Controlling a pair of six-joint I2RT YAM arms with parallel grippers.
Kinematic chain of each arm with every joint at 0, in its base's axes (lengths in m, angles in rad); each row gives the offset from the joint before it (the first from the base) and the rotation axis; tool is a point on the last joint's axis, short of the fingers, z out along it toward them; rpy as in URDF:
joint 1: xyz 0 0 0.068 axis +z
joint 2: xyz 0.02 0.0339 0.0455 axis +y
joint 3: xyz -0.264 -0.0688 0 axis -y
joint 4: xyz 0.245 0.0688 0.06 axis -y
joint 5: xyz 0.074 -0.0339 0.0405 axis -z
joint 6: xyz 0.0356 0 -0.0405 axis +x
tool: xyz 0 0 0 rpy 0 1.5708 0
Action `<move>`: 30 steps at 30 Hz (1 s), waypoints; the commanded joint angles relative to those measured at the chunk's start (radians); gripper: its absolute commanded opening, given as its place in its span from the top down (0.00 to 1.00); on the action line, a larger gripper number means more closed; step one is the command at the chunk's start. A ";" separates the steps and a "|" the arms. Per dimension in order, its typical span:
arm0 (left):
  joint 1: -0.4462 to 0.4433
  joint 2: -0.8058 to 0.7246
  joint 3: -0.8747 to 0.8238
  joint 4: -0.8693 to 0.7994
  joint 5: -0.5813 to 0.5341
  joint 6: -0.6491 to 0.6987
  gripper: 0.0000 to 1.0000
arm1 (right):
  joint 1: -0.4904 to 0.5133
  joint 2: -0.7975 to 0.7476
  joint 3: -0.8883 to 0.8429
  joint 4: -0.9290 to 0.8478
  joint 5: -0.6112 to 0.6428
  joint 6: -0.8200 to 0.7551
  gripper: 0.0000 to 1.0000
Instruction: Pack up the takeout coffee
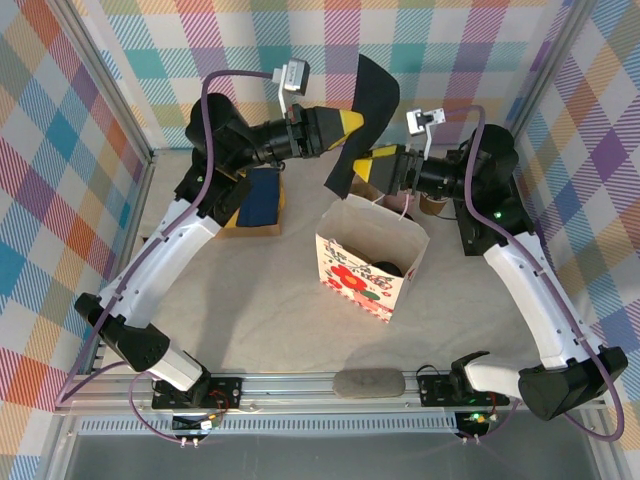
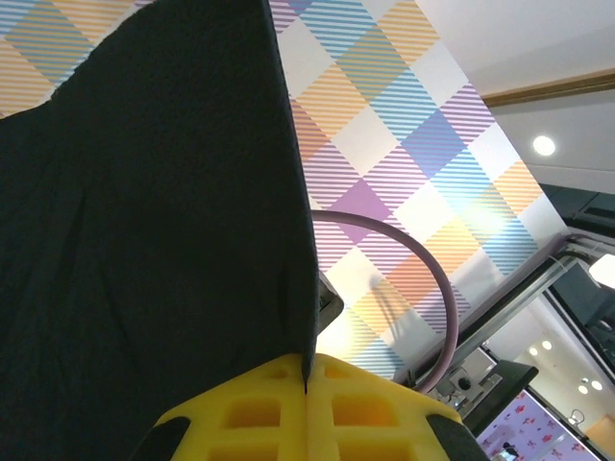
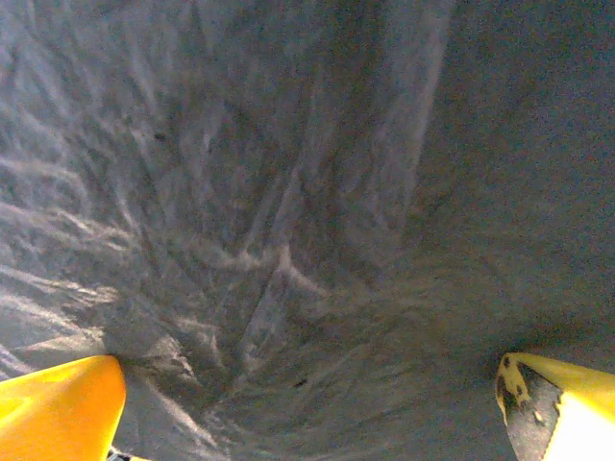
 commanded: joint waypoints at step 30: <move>0.000 -0.064 -0.148 -0.018 -0.074 0.054 1.00 | 0.016 -0.165 0.069 -0.392 0.249 -0.196 0.05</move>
